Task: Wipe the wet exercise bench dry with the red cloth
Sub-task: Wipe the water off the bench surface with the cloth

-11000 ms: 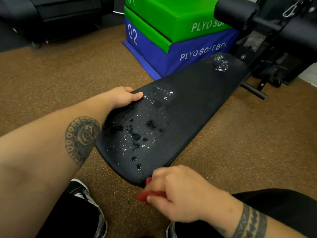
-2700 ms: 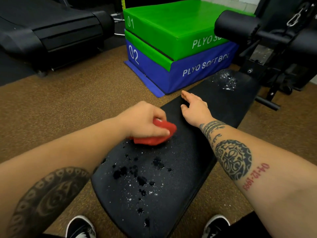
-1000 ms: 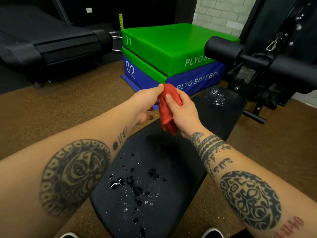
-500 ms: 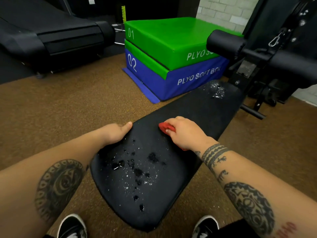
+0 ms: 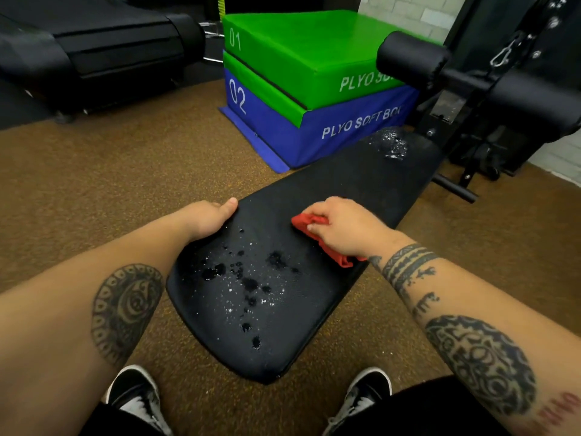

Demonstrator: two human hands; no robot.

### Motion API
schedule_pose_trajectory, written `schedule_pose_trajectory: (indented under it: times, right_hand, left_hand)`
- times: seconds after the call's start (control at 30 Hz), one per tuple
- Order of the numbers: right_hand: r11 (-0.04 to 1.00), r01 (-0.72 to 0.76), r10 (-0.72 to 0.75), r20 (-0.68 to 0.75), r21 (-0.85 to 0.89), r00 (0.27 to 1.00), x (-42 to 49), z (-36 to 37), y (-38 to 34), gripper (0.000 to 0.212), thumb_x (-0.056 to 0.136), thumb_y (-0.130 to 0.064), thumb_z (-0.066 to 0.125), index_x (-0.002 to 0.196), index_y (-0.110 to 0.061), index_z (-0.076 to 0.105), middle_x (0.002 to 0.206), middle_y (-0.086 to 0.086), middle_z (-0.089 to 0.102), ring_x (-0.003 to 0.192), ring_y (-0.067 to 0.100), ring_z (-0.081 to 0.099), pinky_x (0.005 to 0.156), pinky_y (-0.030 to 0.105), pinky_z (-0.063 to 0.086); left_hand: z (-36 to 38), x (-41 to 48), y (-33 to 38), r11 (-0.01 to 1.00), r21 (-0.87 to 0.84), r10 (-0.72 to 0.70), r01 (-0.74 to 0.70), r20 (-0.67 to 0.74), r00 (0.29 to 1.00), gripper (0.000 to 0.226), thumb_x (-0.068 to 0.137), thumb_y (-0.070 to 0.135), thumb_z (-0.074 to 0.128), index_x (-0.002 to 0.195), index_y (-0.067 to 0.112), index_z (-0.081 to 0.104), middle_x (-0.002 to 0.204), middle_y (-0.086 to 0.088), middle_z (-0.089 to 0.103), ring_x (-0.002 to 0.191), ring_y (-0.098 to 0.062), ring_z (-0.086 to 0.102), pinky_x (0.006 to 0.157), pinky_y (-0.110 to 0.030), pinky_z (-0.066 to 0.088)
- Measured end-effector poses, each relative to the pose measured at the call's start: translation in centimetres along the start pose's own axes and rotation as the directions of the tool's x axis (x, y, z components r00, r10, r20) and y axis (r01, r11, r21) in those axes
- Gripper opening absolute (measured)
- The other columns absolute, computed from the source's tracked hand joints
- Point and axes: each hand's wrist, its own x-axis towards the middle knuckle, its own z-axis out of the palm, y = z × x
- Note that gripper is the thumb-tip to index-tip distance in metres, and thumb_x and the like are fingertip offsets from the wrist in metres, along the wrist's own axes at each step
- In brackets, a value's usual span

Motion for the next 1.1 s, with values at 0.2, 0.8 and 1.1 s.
schedule_pose_trajectory:
  times: [0.2,0.8,1.1]
  right_hand:
    - [0.993,0.099,-0.106,0.102,0.071,0.989,-3.1,1.5,-0.2,0.021,0.09,-0.037,0.067,0.111,-0.04,0.068,0.101,-0.008,0.064,0.097,0.013,0.063,0.09,0.035,0.05]
    - [0.975,0.126,-0.179,0.313,0.183,0.933,-6.5,1.7,-2.3,0.018,0.085,-0.045,0.068,0.103,-0.043,0.068,0.092,-0.017,0.072,0.083,0.001,0.067,0.081,0.036,0.057]
    - [0.999,0.05,-0.047,-0.167,0.016,0.985,-5.3,4.1,-3.3,0.027,0.089,-0.049,0.055,0.107,-0.032,0.066,0.098,-0.004,0.064,0.096,0.023,0.063,0.082,0.036,0.05]
  left_hand:
    - [-0.1,0.2,-0.4,1.0,0.023,0.011,-0.011,-0.015,1.0,0.08,0.095,0.072,0.021,0.147,0.018,0.048,0.157,-0.006,0.039,0.146,-0.03,0.032,0.121,-0.045,0.021]
    - [0.1,0.3,-0.2,0.993,0.105,0.063,-0.06,-0.02,0.998,0.076,0.099,0.065,0.018,0.148,0.014,0.046,0.157,-0.01,0.038,0.146,-0.031,0.031,0.12,-0.041,0.021]
    - [0.3,0.6,-0.8,0.997,0.065,0.042,-0.041,-0.015,0.999,0.076,0.098,0.068,0.022,0.146,0.016,0.05,0.155,-0.008,0.042,0.144,-0.031,0.036,0.12,-0.043,0.024]
